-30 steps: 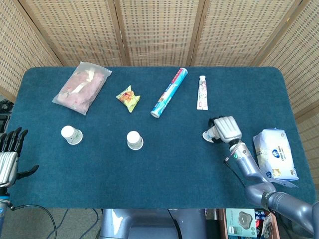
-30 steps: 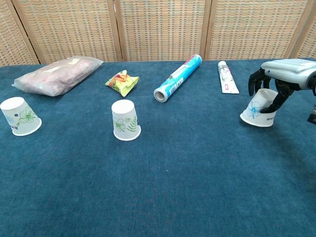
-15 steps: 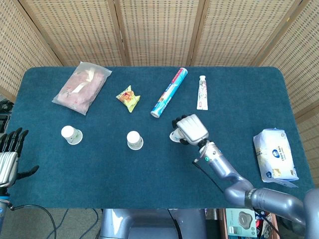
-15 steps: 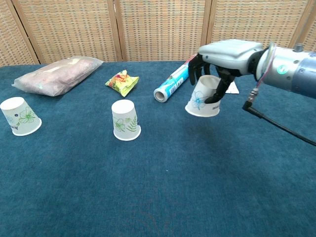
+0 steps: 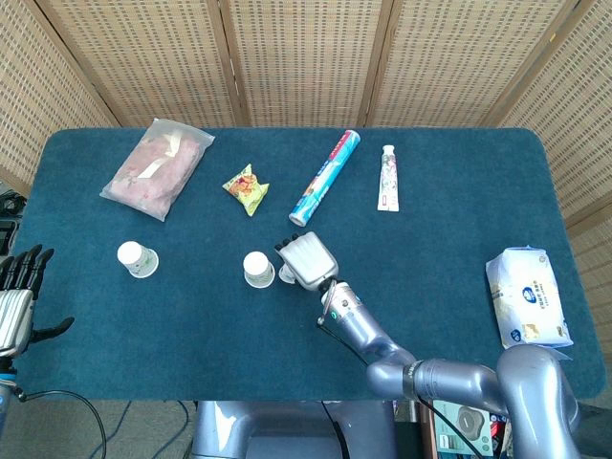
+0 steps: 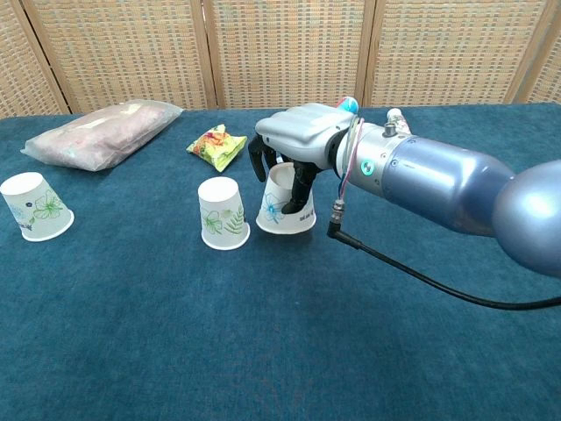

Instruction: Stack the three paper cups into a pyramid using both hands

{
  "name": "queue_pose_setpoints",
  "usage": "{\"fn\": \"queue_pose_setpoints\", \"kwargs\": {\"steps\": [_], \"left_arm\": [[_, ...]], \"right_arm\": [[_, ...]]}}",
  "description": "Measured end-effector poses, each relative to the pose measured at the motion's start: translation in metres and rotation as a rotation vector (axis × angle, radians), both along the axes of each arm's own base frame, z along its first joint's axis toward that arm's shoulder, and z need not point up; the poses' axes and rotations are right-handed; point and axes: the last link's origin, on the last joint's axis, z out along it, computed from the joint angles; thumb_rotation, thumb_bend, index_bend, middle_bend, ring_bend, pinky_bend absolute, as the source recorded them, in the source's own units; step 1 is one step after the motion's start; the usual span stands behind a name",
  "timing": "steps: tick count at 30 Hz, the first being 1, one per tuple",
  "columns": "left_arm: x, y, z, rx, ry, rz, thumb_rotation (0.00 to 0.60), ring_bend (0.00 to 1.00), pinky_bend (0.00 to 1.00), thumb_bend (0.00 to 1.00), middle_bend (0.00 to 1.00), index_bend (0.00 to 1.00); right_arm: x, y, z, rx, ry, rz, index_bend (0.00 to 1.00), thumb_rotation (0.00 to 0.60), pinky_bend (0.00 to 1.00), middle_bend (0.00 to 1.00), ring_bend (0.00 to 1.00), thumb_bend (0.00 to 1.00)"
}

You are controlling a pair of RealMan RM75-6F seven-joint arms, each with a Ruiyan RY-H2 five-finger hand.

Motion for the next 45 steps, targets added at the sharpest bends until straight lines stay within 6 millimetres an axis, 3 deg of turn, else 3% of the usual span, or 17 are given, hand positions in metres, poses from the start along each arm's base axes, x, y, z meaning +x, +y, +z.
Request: {"fn": "queue_pose_setpoints", "kwargs": {"steps": [8,11,13,16,18,24,29,32,39,45], "left_arm": [[-0.002,0.003,-0.001,-0.007,0.002,0.012,0.6,0.0,0.0,0.18,0.0,0.0],[-0.002,0.004,-0.001,-0.008,0.002,0.015,0.6,0.0,0.0,0.18,0.0,0.0],[-0.003,0.004,-0.001,-0.008,0.002,0.016,0.6,0.0,0.0,0.18,0.0,0.0],[-0.003,0.004,-0.001,-0.007,0.002,0.019,0.6,0.0,0.0,0.18,0.0,0.0],[-0.004,0.005,-0.001,-0.007,0.001,0.022,0.6,0.0,0.0,0.18,0.0,0.0],[-0.004,0.006,-0.002,-0.011,0.002,0.022,0.6,0.0,0.0,0.18,0.0,0.0],[-0.004,0.006,-0.002,-0.01,-0.002,0.021,0.6,0.0,0.0,0.18,0.0,0.0],[-0.004,0.006,-0.002,-0.011,-0.006,0.014,0.6,0.0,0.0,0.18,0.0,0.0],[-0.001,0.011,-0.005,-0.025,-0.008,-0.018,0.6,0.0,0.0,0.18,0.0,0.0],[0.002,0.026,-0.009,-0.031,-0.001,-0.047,0.6,0.0,0.0,0.18,0.0,0.0]], "right_arm": [[0.003,-0.001,-0.014,0.003,0.007,-0.021,0.46,0.6,0.6,0.55,0.45,0.37],[0.006,-0.001,-0.018,0.003,0.006,-0.026,0.44,0.6,0.59,0.51,0.44,0.36],[0.006,-0.002,-0.019,-0.003,0.011,-0.028,0.32,0.6,0.49,0.37,0.36,0.3],[0.006,-0.002,-0.021,0.006,0.016,-0.04,0.05,0.6,0.22,0.07,0.12,0.1],[0.005,-0.001,-0.021,0.018,0.022,-0.054,0.0,0.6,0.17,0.0,0.07,0.05],[0.009,0.005,-0.009,0.02,0.017,-0.054,0.0,0.6,0.16,0.0,0.06,0.04],[0.004,0.004,0.02,-0.027,0.025,-0.029,0.0,0.6,0.13,0.0,0.06,0.04],[-0.009,0.001,0.046,-0.08,0.04,-0.008,0.0,0.6,0.1,0.0,0.05,0.04],[-0.062,-0.001,0.103,-0.194,0.031,0.047,0.0,0.6,0.06,0.0,0.0,0.0],[-0.133,0.014,0.146,-0.268,-0.052,0.041,0.0,0.6,0.01,0.0,0.0,0.0]]}}
